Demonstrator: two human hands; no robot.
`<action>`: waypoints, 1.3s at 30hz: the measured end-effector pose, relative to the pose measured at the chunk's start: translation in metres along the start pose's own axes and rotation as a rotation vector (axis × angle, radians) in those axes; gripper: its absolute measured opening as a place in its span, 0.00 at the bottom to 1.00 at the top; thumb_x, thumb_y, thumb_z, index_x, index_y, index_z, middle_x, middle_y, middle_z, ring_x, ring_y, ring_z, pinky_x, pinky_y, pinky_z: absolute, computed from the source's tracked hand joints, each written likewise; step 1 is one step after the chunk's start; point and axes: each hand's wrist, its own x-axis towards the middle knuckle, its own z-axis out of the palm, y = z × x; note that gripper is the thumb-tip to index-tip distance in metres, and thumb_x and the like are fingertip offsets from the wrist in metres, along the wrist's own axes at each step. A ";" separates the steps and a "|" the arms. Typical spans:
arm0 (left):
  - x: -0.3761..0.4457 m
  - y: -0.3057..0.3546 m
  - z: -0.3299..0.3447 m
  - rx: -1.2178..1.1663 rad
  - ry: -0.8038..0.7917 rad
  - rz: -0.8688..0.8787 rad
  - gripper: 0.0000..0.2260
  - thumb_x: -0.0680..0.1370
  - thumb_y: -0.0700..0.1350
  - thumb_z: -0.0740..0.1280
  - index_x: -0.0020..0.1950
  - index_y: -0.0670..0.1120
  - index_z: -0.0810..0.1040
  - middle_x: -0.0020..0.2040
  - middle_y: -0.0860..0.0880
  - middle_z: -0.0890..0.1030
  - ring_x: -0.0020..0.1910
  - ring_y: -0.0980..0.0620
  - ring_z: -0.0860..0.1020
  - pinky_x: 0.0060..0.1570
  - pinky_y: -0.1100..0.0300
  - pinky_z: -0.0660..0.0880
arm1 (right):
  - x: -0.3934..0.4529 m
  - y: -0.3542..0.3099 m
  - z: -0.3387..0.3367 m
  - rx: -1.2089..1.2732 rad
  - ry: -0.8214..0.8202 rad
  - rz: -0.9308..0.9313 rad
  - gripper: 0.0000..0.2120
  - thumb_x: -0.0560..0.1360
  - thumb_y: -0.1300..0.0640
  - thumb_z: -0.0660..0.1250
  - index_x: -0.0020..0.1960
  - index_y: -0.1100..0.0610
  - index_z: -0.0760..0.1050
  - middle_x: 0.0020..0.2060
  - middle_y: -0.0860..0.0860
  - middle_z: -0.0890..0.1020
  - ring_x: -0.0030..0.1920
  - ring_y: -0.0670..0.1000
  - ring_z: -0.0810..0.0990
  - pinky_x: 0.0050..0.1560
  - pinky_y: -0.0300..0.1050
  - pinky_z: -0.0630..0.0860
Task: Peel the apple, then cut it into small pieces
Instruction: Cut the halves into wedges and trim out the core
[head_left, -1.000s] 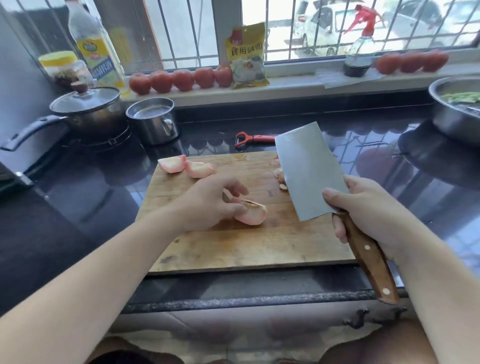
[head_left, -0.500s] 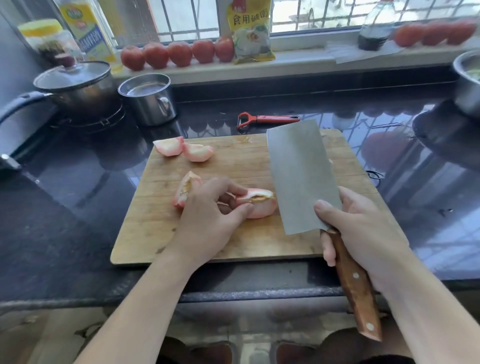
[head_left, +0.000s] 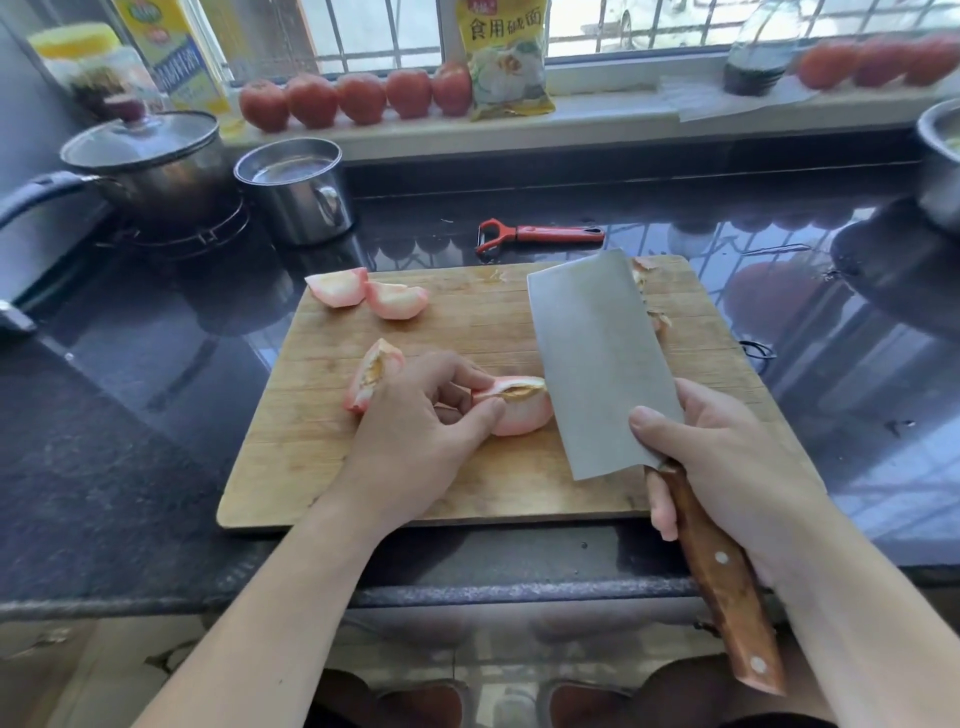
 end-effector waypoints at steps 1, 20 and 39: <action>0.000 0.000 0.000 0.004 -0.004 -0.001 0.06 0.76 0.42 0.77 0.48 0.51 0.82 0.49 0.53 0.83 0.48 0.52 0.82 0.50 0.54 0.81 | 0.000 0.000 0.000 0.000 0.001 -0.001 0.08 0.85 0.59 0.59 0.59 0.54 0.76 0.26 0.48 0.81 0.18 0.52 0.71 0.21 0.38 0.66; 0.001 -0.001 -0.002 0.008 -0.015 0.093 0.07 0.73 0.37 0.78 0.44 0.49 0.84 0.47 0.52 0.82 0.50 0.51 0.81 0.51 0.66 0.76 | 0.011 0.000 0.001 0.058 0.001 0.037 0.08 0.84 0.57 0.60 0.56 0.52 0.78 0.35 0.58 0.85 0.22 0.54 0.72 0.24 0.43 0.70; 0.000 -0.003 0.003 0.120 0.031 0.102 0.05 0.75 0.38 0.76 0.46 0.47 0.83 0.49 0.58 0.82 0.54 0.60 0.79 0.64 0.49 0.73 | 0.009 0.001 -0.008 0.064 -0.028 0.040 0.08 0.84 0.58 0.60 0.57 0.53 0.78 0.31 0.53 0.84 0.20 0.51 0.71 0.23 0.41 0.68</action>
